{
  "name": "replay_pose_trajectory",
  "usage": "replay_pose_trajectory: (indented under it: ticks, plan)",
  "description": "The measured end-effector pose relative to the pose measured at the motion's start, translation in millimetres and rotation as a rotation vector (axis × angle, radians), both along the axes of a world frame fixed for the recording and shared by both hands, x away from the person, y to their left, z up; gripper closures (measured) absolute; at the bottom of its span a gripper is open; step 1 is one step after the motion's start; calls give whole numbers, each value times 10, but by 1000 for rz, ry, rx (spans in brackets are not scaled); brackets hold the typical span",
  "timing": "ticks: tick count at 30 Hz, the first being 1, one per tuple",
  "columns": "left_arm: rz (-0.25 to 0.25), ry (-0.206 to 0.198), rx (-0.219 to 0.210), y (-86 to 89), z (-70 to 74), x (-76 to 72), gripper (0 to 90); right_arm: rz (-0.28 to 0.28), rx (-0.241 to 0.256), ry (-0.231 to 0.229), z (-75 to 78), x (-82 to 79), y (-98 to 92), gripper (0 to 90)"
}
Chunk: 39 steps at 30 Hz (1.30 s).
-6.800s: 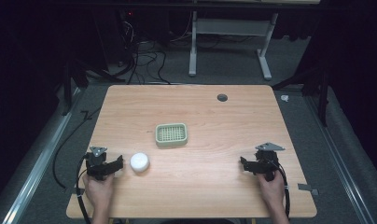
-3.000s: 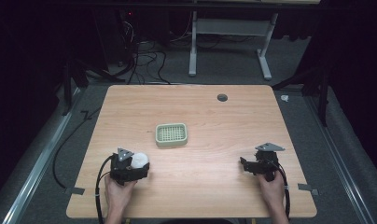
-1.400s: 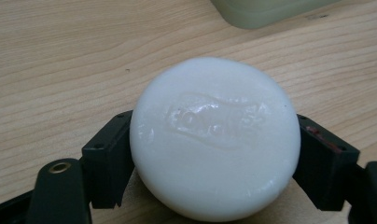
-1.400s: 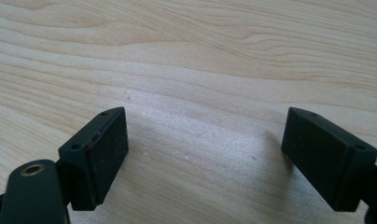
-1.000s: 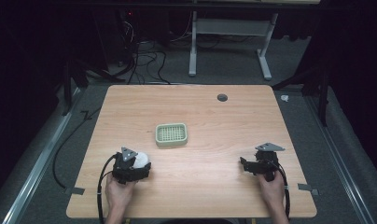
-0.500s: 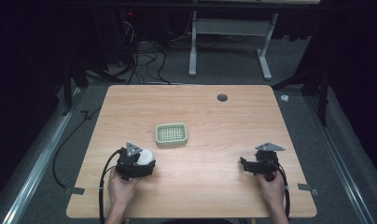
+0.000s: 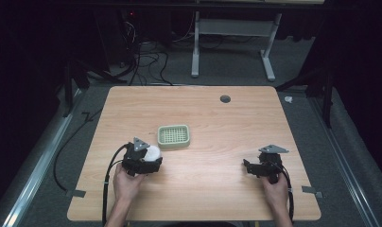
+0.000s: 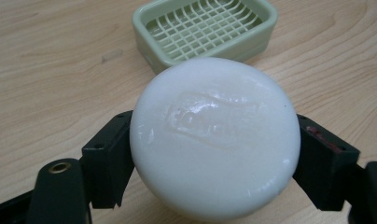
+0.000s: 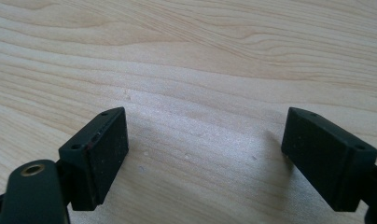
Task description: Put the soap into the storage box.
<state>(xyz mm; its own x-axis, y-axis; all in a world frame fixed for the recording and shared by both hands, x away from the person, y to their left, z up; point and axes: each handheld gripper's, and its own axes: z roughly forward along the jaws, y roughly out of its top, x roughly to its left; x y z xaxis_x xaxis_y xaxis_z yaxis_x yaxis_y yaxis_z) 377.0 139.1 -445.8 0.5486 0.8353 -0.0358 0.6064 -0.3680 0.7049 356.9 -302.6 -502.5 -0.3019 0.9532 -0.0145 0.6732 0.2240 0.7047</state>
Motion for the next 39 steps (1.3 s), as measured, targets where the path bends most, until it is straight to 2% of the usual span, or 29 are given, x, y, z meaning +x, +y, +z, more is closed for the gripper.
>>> replay_pose_trajectory:
  ticks: [5, 8, 12, 15, 20, 23, 26, 29, 32, 39]
  plan:
    - [-12, -3, 1, -45, 52, 61, 238, 1, 1, 0, 0, 0, 0, 156]
    - [-22, -2, -13, -70, 76, 95, 238, 0, 0, 0, 0, 0, 1, 156]
    - [-29, -11, -3, -102, 108, 143, 238, -1, 2, 2, 1, -1, 2, 156]
    - [-31, -5, -19, -126, 128, 179, 238, 0, 0, 0, 0, 0, 1, 156]
    - [-39, -1, -15, -178, 157, 257, 238, 0, 0, 0, 0, 0, 1, 156]
    - [-49, 4, -38, -205, 188, 309, 238, 0, 1, 0, 0, 0, 0, 156]
    - [-45, -3, -26, -246, 213, 350, 238, 1, 0, 0, 0, 0, -1, 156]
    - [-53, 0, -37, -283, 219, 392, 238, 1, 0, 0, 0, 0, 0, 156]
    - [-52, -1, -6, -330, 211, 441, 239, 2, 0, 0, 0, 0, 0, 156]
    - [-62, 0, 11, -425, 215, 580, 238, 2, 0, 0, 0, -1, 0, 156]
